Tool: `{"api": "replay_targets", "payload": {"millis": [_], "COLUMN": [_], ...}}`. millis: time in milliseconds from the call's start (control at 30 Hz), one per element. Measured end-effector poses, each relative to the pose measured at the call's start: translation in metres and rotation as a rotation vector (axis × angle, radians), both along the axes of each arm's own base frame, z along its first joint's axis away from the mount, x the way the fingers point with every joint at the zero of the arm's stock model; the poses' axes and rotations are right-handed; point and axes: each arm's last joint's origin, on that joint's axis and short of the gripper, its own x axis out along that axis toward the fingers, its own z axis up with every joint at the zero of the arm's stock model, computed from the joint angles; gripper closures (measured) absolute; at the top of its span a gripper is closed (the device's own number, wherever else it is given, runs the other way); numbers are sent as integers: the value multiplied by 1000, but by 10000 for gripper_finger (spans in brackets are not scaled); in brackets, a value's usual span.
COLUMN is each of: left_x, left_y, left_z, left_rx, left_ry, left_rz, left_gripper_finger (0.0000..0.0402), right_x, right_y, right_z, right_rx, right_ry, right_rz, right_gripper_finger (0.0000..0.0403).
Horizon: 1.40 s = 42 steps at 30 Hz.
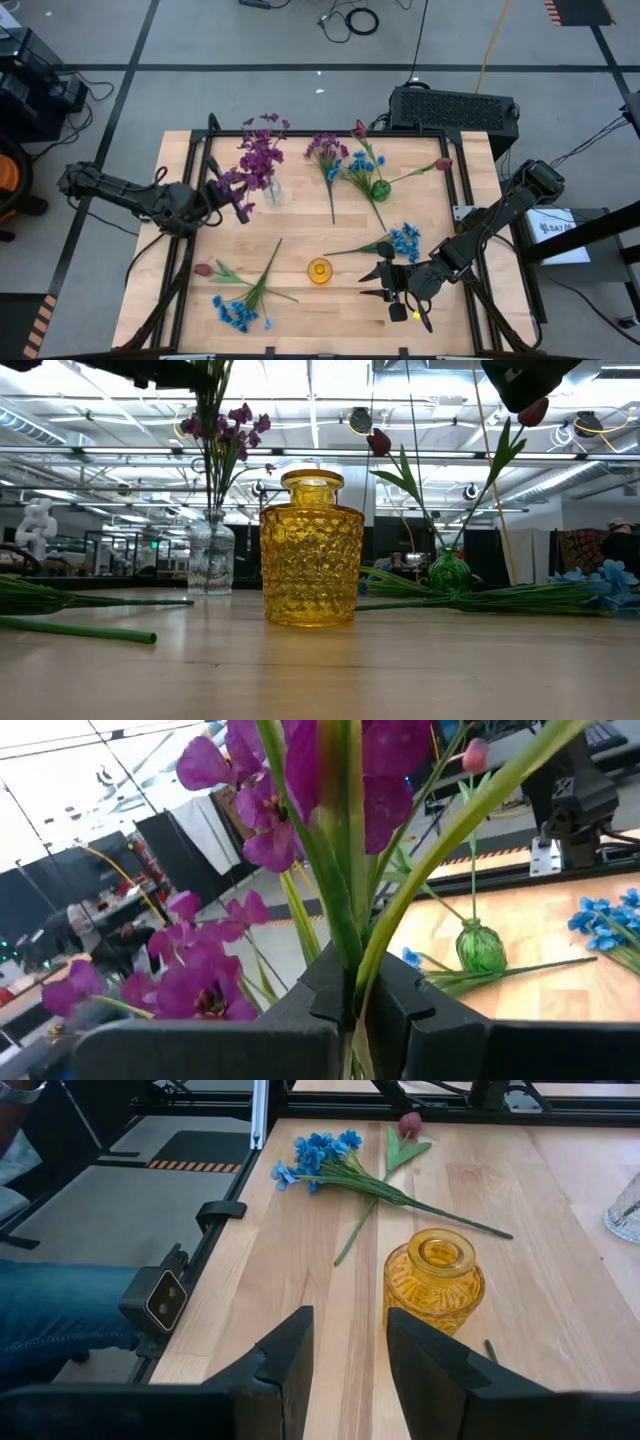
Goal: Sort flowers into vase by color
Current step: Put the bottom violet flowers into the transparent vase
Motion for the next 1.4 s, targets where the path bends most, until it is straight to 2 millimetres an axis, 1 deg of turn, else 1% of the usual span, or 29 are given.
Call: {"api": "replay_targets", "payload": {"millis": [133, 400, 700, 767, 833, 1067, 1400], "left_x": [1, 3, 3, 2, 2, 1, -3], "left_y": [2, 8, 9, 9, 9, 10, 11], "left_z": [-1, -14, -15, -17, -18, -20, -32], "left_rx": [-23, -84, -106, -115, -124, -134, -165], "left_ry": [-9, 73, 65, 77, 84, 91, 170], "left_rz": [0, 47, 52, 54, 63, 89, 159], "left_gripper_finger": [377, 377, 376, 370, 354, 266, 198], "right_x": [0, 0, 0, 0, 0, 0, 0], "right_y": [0, 0, 0, 0, 0, 0, 0], "right_z": [0, 0, 0, 0, 0, 0, 0], "right_rx": [0, -4, -4, -4, -4, -4, -1], "right_ry": [0, -1, 0, 0, 0, 0, 0], "right_rz": [-1, 1, 2, 2, 2, 2, 0], "right_gripper_finger": [283, 283, 283, 283, 283, 283, 283]}}
